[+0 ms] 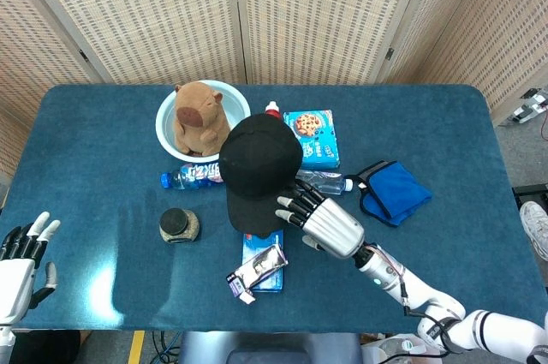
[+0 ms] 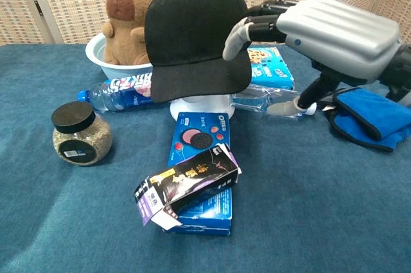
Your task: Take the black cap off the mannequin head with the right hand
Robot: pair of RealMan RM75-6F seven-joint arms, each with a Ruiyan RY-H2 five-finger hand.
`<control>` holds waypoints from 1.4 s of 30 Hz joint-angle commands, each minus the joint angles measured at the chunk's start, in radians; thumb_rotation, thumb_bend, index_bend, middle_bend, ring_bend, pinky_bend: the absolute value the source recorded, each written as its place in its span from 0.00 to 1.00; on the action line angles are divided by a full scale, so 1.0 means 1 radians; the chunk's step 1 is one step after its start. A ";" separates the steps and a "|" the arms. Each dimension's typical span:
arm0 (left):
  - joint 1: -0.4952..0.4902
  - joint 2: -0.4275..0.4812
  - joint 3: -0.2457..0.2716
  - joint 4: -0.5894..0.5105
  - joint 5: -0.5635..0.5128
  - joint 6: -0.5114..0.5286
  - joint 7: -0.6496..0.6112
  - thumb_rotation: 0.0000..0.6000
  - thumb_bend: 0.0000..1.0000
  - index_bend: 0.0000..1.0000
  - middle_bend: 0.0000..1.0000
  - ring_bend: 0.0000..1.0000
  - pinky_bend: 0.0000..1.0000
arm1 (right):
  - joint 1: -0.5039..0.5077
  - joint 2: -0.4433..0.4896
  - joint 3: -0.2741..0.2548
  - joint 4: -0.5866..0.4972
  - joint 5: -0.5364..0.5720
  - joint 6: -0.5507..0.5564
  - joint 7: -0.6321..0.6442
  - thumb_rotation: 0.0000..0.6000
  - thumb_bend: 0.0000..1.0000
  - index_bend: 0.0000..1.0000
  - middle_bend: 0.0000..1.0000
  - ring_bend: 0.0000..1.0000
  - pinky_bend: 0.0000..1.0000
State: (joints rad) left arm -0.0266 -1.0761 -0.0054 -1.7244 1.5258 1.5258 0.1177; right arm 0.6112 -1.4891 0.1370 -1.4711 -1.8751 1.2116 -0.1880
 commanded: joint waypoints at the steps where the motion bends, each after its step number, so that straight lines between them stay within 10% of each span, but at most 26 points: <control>1: 0.000 0.001 0.000 -0.001 0.001 -0.001 -0.001 1.00 0.62 0.10 0.00 0.00 0.00 | 0.024 -0.032 0.004 0.033 -0.010 0.012 0.000 1.00 0.00 0.32 0.24 0.11 0.13; 20: -0.007 0.005 -0.003 -0.001 -0.004 -0.013 -0.016 1.00 0.62 0.10 0.00 0.00 0.00 | 0.126 -0.216 -0.003 0.282 -0.019 0.091 0.053 1.00 0.01 0.39 0.27 0.11 0.13; 42: -0.009 0.005 -0.004 0.007 -0.010 -0.017 -0.025 1.00 0.62 0.10 0.00 0.00 0.00 | 0.177 -0.327 -0.018 0.496 0.002 0.218 0.155 1.00 0.45 0.55 0.37 0.16 0.13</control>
State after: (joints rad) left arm -0.0355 -1.0713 -0.0095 -1.7178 1.5154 1.5089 0.0928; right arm 0.7861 -1.8119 0.1202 -0.9804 -1.8735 1.4247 -0.0372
